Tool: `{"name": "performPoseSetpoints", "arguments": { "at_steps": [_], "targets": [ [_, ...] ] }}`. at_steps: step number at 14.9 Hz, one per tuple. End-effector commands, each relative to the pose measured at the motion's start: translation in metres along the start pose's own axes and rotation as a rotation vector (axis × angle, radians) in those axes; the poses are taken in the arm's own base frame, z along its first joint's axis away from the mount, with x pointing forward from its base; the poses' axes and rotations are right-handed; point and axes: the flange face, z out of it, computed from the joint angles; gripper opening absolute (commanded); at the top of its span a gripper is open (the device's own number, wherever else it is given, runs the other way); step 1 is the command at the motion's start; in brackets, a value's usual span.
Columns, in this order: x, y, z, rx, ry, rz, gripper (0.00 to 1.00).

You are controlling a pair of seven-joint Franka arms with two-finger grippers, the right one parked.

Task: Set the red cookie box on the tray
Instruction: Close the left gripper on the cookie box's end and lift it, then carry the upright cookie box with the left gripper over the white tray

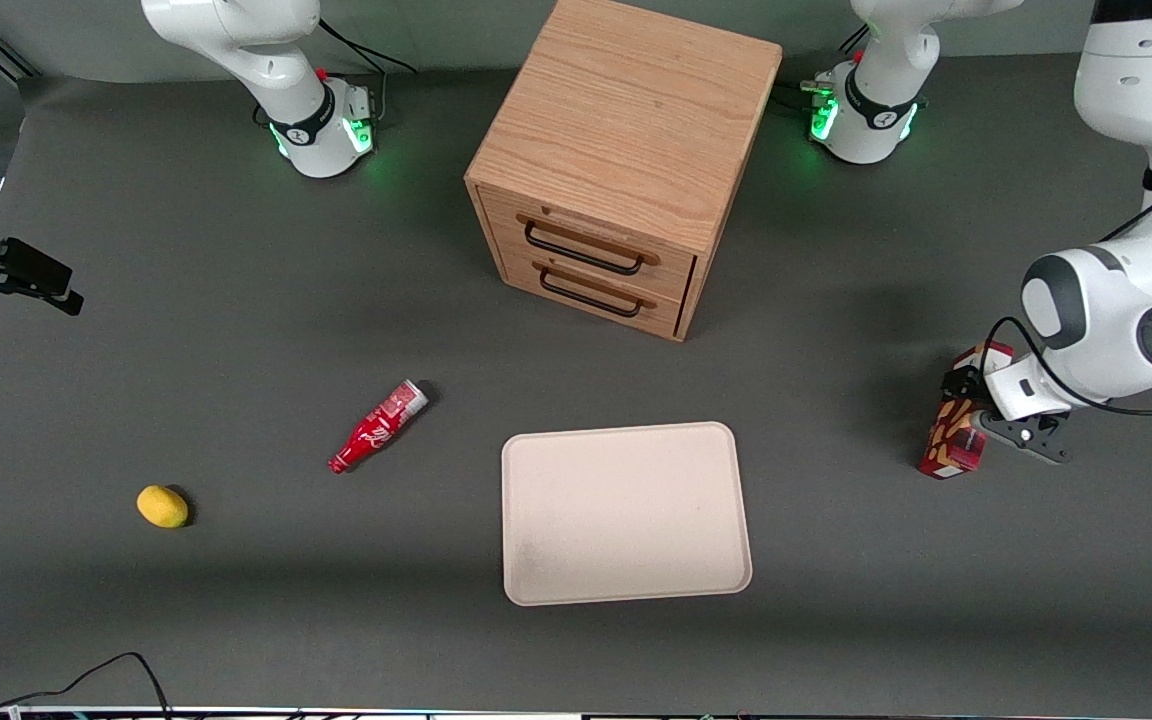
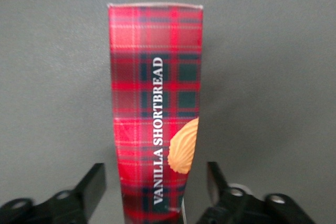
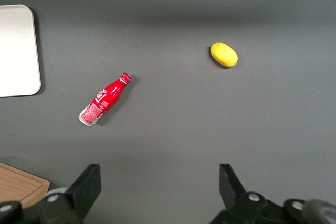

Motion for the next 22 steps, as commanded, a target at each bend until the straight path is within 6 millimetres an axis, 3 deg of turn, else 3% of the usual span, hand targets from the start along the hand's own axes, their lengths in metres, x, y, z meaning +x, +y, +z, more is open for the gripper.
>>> {"name": "performPoseSetpoints", "arguments": {
  "at_steps": [1,4,7,12,14,15,19,21,22],
  "targets": [
    [-0.001,0.001,-0.002,-0.015,0.021,-0.012,0.0],
    [-0.001,0.0,-0.004,-0.02,0.018,-0.012,0.0],
    [0.004,-0.005,-0.028,-0.036,0.015,-0.013,0.0],
    [0.027,-0.006,-0.152,-0.124,-0.033,-0.075,0.0],
    [0.038,0.003,-0.207,-0.141,-0.066,-0.132,0.0],
    [0.042,0.01,-0.236,-0.143,-0.084,-0.175,0.0],
    [0.067,0.08,-0.336,-0.153,-0.124,-0.337,0.0],
    [0.078,0.119,-0.367,-0.151,-0.116,-0.438,0.0],
    [0.089,0.143,-0.371,-0.154,-0.108,-0.47,0.0]
  ]
}}
